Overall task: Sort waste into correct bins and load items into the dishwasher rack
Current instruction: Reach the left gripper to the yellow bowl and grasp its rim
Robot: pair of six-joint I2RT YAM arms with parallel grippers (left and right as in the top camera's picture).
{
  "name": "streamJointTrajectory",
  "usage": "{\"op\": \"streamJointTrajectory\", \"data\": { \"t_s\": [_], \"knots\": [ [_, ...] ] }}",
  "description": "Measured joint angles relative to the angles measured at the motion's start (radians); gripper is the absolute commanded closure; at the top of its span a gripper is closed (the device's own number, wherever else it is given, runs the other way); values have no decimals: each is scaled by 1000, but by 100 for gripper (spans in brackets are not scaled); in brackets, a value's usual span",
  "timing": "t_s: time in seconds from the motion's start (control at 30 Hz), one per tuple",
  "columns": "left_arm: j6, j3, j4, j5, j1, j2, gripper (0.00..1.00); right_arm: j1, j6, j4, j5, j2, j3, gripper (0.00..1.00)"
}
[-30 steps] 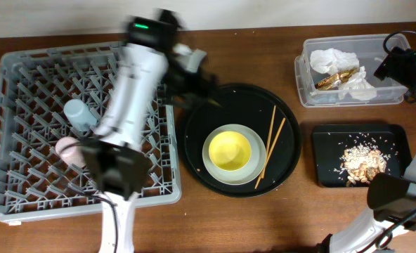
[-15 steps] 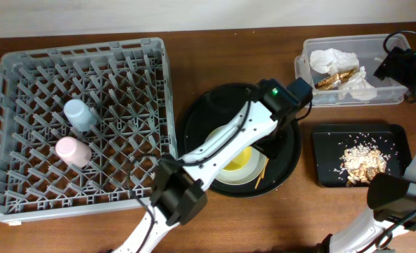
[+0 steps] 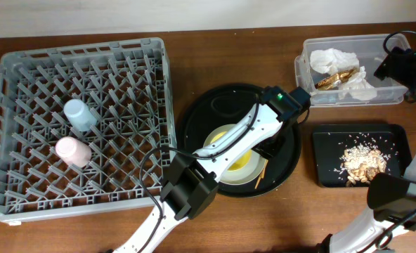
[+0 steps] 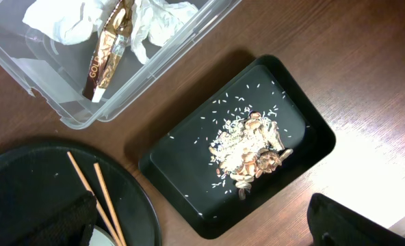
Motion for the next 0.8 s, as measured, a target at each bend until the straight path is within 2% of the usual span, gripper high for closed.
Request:
{"op": "streamJointTrajectory", "data": {
  "t_s": [0.43, 0.67, 0.73, 0.8],
  "knots": [
    [-97, -28, -78, 0, 0, 0, 59, 0, 0, 0, 0, 0, 0, 1],
    [-126, -106, -27, 36, -11, 0, 59, 0, 0, 0, 0, 0, 0, 1],
    [-129, -130, -7, 47, -20, 1, 62, 0, 0, 0, 0, 0, 0, 1],
    [-132, -137, -3, 53, -27, 1, 72, 0, 0, 0, 0, 0, 0, 1]
  ]
}}
